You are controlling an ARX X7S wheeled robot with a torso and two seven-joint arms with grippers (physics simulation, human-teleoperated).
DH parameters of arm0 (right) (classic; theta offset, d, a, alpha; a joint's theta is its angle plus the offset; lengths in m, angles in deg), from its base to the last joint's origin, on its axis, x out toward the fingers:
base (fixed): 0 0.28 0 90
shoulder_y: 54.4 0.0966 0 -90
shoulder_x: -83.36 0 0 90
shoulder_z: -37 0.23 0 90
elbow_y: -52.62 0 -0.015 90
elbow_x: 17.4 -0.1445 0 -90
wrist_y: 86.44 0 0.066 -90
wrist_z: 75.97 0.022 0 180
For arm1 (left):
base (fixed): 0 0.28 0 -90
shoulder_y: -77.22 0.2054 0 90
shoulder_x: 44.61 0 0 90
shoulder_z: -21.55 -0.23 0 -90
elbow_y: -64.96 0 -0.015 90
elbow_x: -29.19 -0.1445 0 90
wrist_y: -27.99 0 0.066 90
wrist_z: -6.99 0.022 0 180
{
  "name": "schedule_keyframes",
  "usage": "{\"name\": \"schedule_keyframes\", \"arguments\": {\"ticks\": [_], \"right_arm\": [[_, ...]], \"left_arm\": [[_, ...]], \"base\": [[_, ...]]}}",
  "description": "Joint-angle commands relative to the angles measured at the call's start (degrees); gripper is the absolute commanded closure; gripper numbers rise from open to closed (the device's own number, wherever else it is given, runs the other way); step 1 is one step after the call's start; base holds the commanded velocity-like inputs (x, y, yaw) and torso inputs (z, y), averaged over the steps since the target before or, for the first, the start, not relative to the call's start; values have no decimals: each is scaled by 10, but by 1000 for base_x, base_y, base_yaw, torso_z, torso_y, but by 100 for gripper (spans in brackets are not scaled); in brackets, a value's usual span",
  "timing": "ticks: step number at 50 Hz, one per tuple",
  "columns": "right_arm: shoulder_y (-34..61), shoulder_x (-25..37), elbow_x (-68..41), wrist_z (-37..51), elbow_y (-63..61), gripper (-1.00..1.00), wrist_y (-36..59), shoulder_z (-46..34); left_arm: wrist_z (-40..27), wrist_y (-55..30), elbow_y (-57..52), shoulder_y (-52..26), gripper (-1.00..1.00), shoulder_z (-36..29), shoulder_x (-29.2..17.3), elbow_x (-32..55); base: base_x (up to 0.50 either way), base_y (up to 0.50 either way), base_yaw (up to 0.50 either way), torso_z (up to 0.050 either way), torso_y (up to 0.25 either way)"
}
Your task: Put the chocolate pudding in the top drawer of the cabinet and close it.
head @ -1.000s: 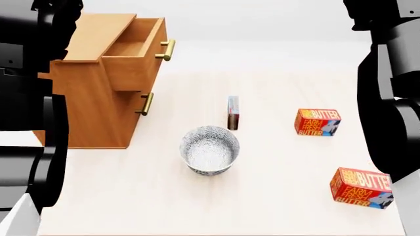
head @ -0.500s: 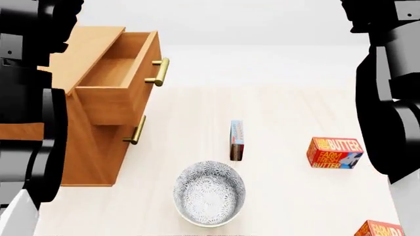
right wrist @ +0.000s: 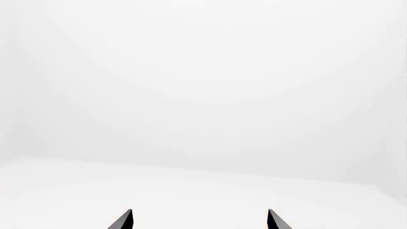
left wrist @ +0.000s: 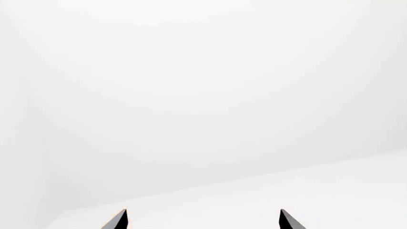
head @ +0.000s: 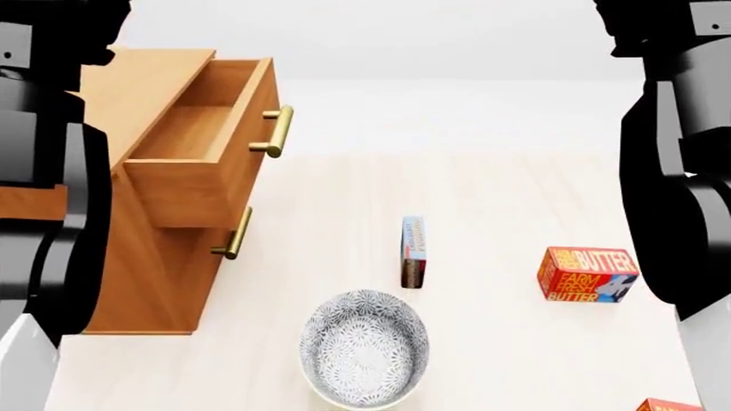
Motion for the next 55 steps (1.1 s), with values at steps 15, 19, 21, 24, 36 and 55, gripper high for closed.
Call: {"name": "schedule_keyframes", "arguments": {"ticks": [15, 19, 21, 24, 36, 55], "right_arm": [[-7, 2, -1, 8, 1, -100, 2, 5], [-11, 3, -2, 5, -1, -100, 2, 5], [-14, 3, -2, 3, -1, -100, 2, 5], [-21, 4, -3, 0, -3, -100, 2, 5], [-45, 4, -5, -8, -35, -100, 22, 2], [-59, 4, -11, -14, -49, -100, 32, -5]], "left_arm": [[20, -13, 15, -10, -100, -6, -3, 11], [72, -68, 61, -41, -100, -20, 2, 22], [81, -94, 62, -42, -100, -25, 6, 26], [67, -174, -6, -15, -100, -23, 6, 36], [76, -288, 10, -15, -100, -45, 13, 44], [66, -289, 48, 7, -100, -38, 22, 52]], "base": [[0, 103, 0, 0, 0], [0, 0, 0, 0, 0], [0, 0, 0, 0, 0], [0, 0, 0, 0, 0], [0, 0, 0, 0, 0], [0, 0, 0, 0, 0]]}}
